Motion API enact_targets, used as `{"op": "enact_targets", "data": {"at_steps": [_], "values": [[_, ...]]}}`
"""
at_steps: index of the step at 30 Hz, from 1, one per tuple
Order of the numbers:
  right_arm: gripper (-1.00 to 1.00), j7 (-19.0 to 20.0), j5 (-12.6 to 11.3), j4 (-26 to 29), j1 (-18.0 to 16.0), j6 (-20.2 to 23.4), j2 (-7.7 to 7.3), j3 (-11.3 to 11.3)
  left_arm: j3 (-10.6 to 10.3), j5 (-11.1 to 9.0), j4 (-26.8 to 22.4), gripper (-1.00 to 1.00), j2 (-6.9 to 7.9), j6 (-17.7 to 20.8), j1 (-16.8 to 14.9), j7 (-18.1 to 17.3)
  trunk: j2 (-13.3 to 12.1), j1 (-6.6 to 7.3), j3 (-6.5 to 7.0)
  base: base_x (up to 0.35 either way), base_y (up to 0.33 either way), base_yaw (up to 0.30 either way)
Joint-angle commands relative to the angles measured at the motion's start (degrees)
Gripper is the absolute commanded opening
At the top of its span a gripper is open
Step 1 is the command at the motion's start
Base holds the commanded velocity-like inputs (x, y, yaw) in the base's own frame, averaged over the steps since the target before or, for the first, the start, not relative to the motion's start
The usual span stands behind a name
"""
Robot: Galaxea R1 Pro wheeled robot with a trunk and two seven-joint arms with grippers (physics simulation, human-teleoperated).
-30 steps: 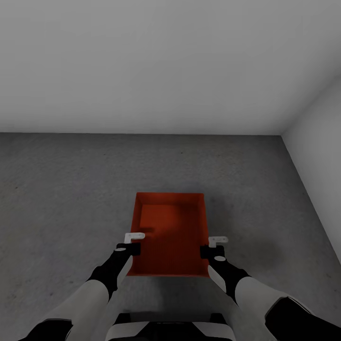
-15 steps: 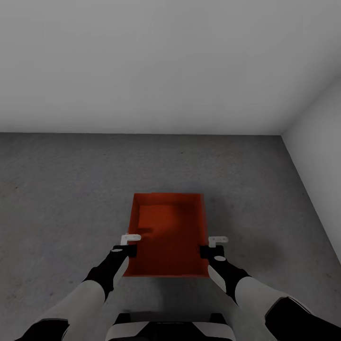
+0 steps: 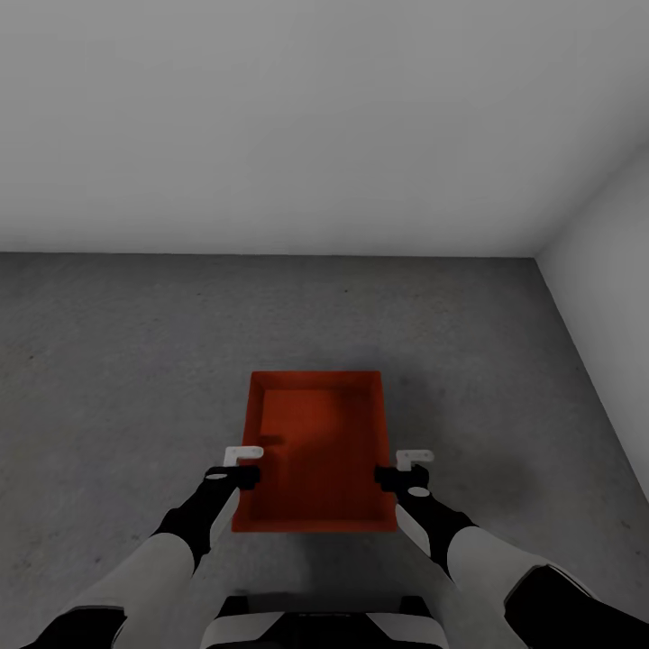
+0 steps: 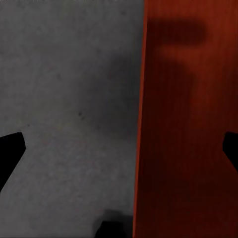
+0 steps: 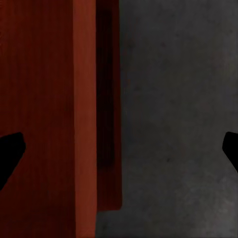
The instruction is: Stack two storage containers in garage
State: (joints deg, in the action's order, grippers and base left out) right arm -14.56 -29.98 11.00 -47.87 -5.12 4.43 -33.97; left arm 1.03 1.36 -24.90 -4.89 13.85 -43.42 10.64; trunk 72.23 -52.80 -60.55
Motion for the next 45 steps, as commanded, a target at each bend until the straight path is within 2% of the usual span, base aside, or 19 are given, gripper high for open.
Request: {"op": "enact_targets", "data": {"at_steps": [1,23,45], "values": [[1.00,-0.22,-0.61,-0.03,-0.03,-0.24,-0.01,-0.48,0.11,0.14,-0.13,1.00,-0.03,0.32,0.00,0.10,0.02,0.00,-0.03,0.000,0.000,0.000],[1.00,-0.20,-0.44,-0.02,-0.03,-0.33,-0.03,-0.48,0.03,0.12,-1.47,1.00,-0.03,0.39,0.00,0.13,0.02,0.00,-0.03,0.000,0.000,0.000],[1.00,-0.20,-0.38,-0.02,-0.03,-0.33,-0.03,-0.48,0.03,0.11,-1.38,1.00,-0.03,0.46,0.00,0.07,-8.80,4.83,3.92,0.000,0.000,0.000]]}}
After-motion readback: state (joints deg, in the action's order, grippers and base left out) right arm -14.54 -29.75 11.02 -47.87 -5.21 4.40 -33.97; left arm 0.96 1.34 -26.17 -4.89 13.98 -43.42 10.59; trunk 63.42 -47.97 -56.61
